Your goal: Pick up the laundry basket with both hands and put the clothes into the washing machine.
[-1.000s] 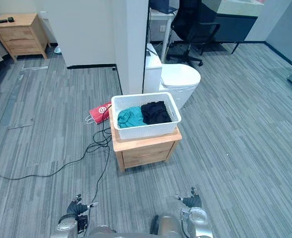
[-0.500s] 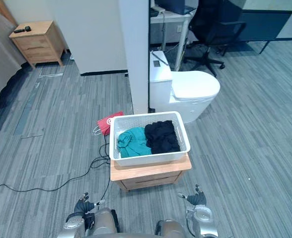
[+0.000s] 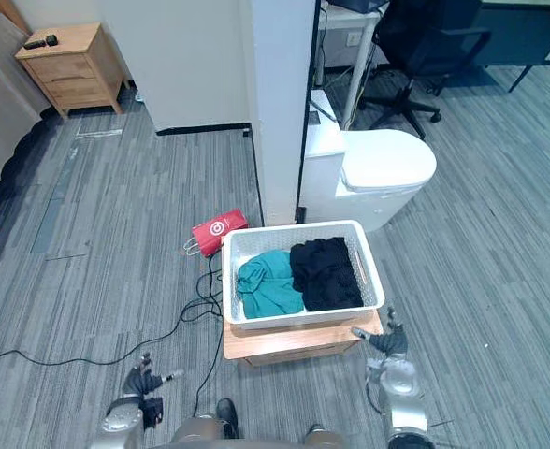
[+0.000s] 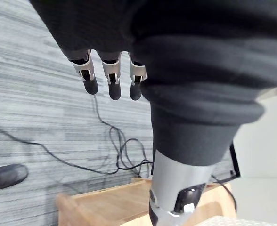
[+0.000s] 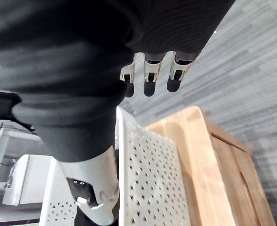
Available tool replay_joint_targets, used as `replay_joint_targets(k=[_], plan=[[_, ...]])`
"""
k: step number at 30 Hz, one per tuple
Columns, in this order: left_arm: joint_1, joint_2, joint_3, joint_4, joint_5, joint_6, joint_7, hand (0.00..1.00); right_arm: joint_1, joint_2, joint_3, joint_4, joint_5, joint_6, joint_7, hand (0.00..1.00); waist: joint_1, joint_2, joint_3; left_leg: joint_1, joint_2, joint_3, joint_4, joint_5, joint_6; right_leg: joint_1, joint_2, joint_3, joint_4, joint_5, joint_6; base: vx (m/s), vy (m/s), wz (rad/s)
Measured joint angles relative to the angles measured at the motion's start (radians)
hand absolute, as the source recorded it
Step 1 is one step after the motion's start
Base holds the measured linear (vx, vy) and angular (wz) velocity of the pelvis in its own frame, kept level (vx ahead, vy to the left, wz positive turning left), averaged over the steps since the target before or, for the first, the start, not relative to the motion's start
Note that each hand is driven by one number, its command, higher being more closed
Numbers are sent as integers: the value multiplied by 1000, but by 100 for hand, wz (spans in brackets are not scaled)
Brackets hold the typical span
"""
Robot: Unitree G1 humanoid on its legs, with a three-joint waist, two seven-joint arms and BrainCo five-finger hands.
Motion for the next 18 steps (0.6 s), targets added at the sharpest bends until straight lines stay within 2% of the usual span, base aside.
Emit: replay_joint_targets(k=[5,6,8,13,15,18], plan=[[-157,1,-85,1,-2,0,11,0,-192,-38,44,50,-3,-1,-10,0,-3,36,44,-65,-26,-9,-79,82,27,-103,-11,5,-9,34,9,-187,82,0],[-201,-1,-105,1,-2,1,26,0,-249,-53,60,84,-7,-1,-24,0,-4,48,72,-80,-27,-14,-89,91,22,-123,-11,8,-5,45,10,-170,65,0],[-262,0,-116,10,-2,2,49,0,-337,-65,69,134,-7,-1,-51,0,-3,54,96,-104,-31,-30,-119,109,10,-171,-10,23,0,59,10,-180,71,-16],[-524,28,-154,149,-2,12,103,0,-612,-121,90,316,18,1,-86,0,-19,47,191,-177,-32,-40,-136,164,33,-253,-8,37,13,102,12,-128,50,-7],[-599,29,-157,176,-3,23,118,0,-708,-132,87,375,37,21,-90,0,-24,44,233,-182,-34,-39,-136,171,32,-263,-10,40,23,109,16,-56,22,1],[-667,23,-168,177,-3,26,154,0,-771,-127,54,382,38,41,-135,0,-23,45,243,-223,-34,-40,-137,179,27,-307,-11,42,30,114,17,-13,3,0]])
